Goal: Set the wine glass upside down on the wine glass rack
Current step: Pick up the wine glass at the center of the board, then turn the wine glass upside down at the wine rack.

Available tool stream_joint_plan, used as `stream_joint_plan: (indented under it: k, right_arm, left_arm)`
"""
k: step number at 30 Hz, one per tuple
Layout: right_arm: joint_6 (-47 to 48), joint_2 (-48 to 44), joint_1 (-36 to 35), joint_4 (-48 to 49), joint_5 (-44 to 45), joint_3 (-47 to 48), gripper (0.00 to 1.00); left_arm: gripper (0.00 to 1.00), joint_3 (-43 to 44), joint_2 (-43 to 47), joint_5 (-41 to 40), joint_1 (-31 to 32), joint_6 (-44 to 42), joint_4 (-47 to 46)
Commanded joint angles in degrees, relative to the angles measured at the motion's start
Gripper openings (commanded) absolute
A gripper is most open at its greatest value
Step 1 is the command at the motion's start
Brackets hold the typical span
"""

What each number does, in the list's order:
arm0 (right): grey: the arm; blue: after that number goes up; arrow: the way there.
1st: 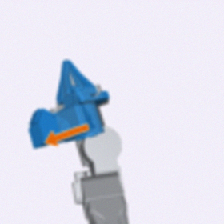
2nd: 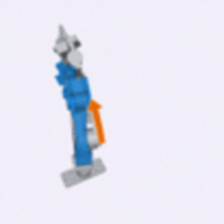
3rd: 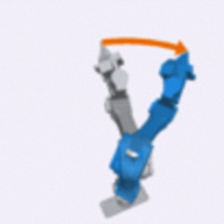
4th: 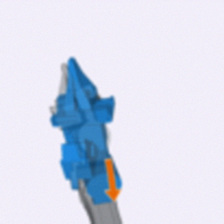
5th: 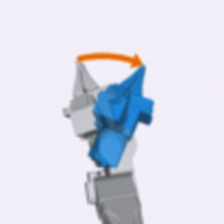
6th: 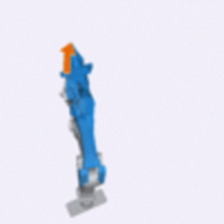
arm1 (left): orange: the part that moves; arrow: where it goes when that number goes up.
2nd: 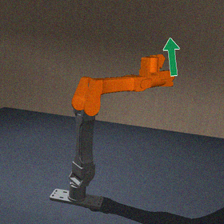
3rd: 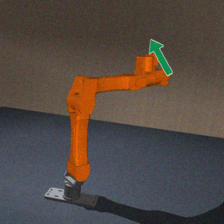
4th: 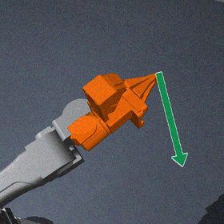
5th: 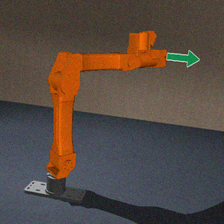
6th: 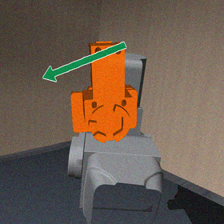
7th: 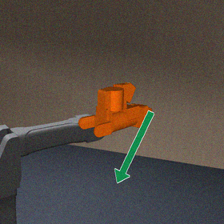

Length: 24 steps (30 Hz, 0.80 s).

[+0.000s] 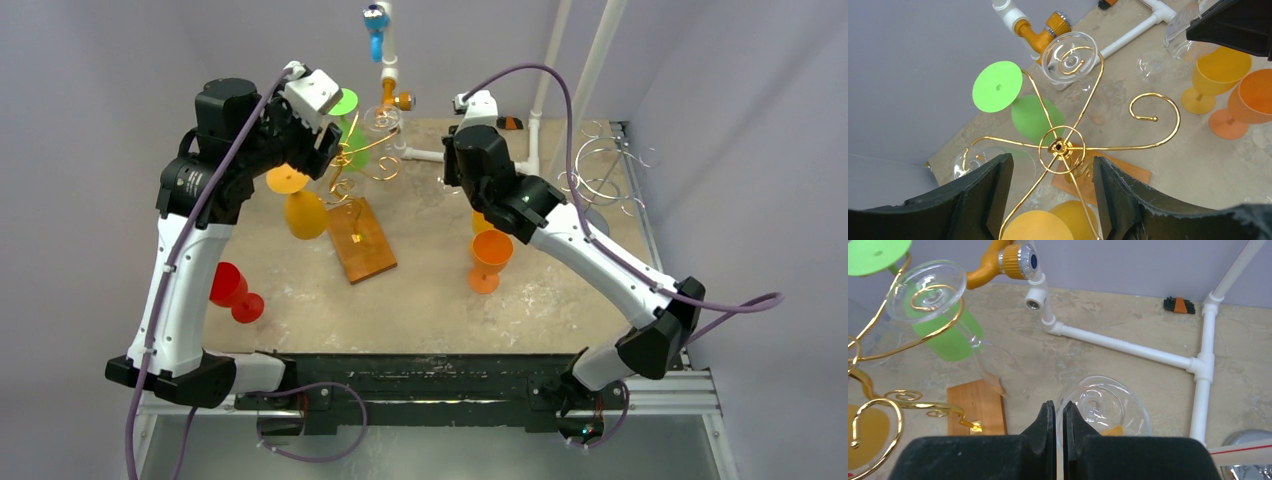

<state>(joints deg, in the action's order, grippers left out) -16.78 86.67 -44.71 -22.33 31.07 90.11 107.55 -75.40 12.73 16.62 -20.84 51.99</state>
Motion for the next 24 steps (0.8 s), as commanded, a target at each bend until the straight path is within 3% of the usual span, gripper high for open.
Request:
stream_joint_plan:
  k: [1,11,16,19,24]
  right_arm:
    - [1.22,-4.7,-3.09,0.4,6.45,5.17,0.0]
    - [3.66,-8.08,-13.8,-11.52,14.26,21.75,0.0]
    - [6.6,-5.91,-15.69,-12.32,11.26,33.36,0.0]
    - [7.42,-5.39,-15.79,-10.41,9.01,35.64,0.0]
    - [7.45,-8.46,-15.82,-2.6,5.67,30.62,0.0]
  left_arm:
    - [0.64,-0.22,1.26,5.72,0.25,2.71,0.74]
    - [0.64,-0.86,0.94,15.54,0.25,5.7,0.4]
    - [0.64,-2.31,-0.07,22.13,0.25,9.49,-0.73]
    - [0.67,-3.63,-0.1,24.5,0.25,13.01,-4.26]
    - [0.69,-4.88,-1.0,27.87,0.33,18.7,-10.95]
